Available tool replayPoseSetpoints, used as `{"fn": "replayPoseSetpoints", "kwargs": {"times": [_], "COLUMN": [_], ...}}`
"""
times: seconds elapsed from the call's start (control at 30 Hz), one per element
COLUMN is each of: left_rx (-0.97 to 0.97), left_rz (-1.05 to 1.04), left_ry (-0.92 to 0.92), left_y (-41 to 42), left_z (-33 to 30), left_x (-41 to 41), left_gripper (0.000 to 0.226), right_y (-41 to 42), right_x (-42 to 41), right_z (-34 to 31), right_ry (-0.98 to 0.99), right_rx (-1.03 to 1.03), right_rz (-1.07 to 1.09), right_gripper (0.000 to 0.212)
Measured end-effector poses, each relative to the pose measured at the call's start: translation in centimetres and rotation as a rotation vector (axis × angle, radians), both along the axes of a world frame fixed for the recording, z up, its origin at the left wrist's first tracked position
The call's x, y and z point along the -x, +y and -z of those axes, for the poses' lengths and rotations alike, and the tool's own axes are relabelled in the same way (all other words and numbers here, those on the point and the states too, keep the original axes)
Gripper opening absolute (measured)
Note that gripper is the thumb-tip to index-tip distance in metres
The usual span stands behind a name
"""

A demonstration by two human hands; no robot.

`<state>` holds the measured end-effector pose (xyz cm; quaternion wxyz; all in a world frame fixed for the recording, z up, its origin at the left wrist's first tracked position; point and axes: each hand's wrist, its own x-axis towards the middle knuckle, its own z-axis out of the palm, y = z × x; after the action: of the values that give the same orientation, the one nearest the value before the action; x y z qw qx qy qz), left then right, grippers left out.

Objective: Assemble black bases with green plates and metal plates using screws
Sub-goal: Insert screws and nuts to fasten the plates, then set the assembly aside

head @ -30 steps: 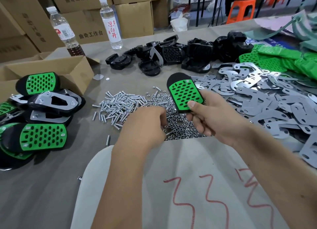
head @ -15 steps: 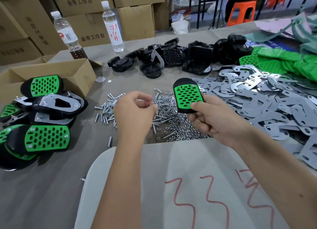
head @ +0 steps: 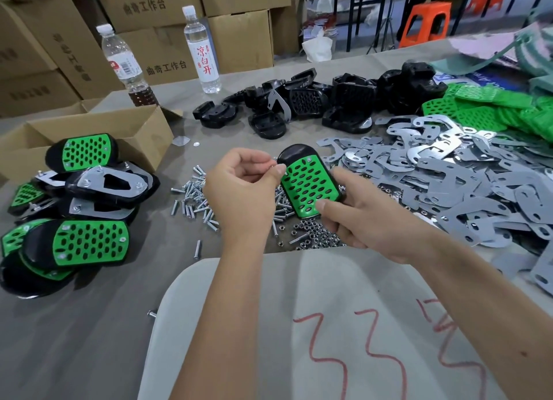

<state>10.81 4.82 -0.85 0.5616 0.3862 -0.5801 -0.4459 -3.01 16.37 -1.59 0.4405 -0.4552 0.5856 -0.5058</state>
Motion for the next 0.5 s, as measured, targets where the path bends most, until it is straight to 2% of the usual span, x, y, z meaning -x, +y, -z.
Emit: {"fn": "replayPoseSetpoints", "kwargs": {"times": [0.17, 0.33, 0.5], "left_rx": [0.117, 0.136, 0.212], "left_rz": [-0.033, -0.032, -0.02], "left_ry": [-0.127, -0.216, -0.3], "left_y": [0.49, 0.32, 0.85], "left_z": [-0.12, -0.03, 0.0], "left_x": [0.12, 0.19, 0.53], "left_gripper": [0.036, 0.036, 0.024], "right_y": [0.1, 0.24, 0.22], "right_x": [0.29, 0.63, 0.79], "right_z": [-0.07, 0.1, 0.25], "right_ry": [0.006, 0.016, 0.002], "right_rx": [0.035, 0.074, 0.091], "right_rz": [-0.039, -0.082, -0.093], "right_gripper": [0.016, 0.022, 0.022]}}
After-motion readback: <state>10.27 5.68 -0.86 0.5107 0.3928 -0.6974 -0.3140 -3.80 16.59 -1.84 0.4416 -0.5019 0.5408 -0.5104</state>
